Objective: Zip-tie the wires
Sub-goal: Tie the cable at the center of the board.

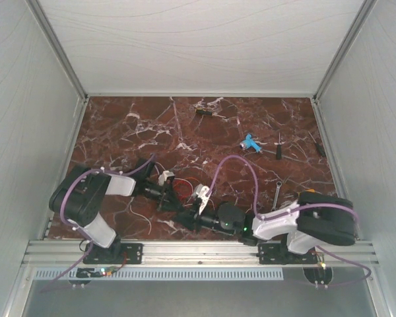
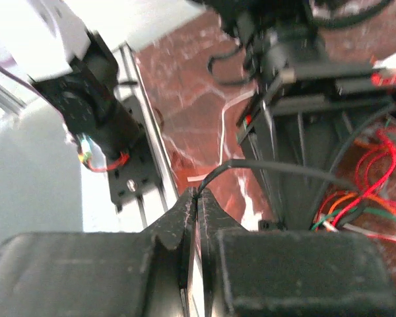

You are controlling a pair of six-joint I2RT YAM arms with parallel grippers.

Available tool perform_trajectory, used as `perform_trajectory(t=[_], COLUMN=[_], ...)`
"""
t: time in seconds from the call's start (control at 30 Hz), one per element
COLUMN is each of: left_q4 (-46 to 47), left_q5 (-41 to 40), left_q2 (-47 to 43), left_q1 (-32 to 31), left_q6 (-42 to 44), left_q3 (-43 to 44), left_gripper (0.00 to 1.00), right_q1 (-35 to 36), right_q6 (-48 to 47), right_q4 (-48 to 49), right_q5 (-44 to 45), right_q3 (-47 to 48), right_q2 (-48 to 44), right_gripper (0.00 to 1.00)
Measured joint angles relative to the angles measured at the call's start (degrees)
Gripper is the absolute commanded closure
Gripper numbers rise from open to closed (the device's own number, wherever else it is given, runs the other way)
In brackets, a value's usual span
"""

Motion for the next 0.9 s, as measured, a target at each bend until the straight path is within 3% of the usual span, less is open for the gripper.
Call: perform_trajectory(t=[0.23, 0.53, 0.9], left_q4=[-0.2, -0.1, 2.1], left_q5=[-0.2, -0.1, -0.7], left_q2=[-0.5, -1.3, -3.9], left_q1=[0.0, 0.0, 0.0], left_q6=[0.0, -0.4, -1.0], left_q3=[1.1, 1.1, 1.0], left_gripper=[1.0, 1.0, 1.0], right_q1=[-6.7, -11.7, -11.7], right_q6=[-0.1, 0.0, 0.5], right_q4=[-3.7, -4.6, -1.9], right_q5=[-7.3, -14.8, -14.1], right_q3=[0.5, 0.7, 0.6], right_q2=[-9.7, -6.7, -5.1], right_gripper=[1.0, 1.0, 1.0])
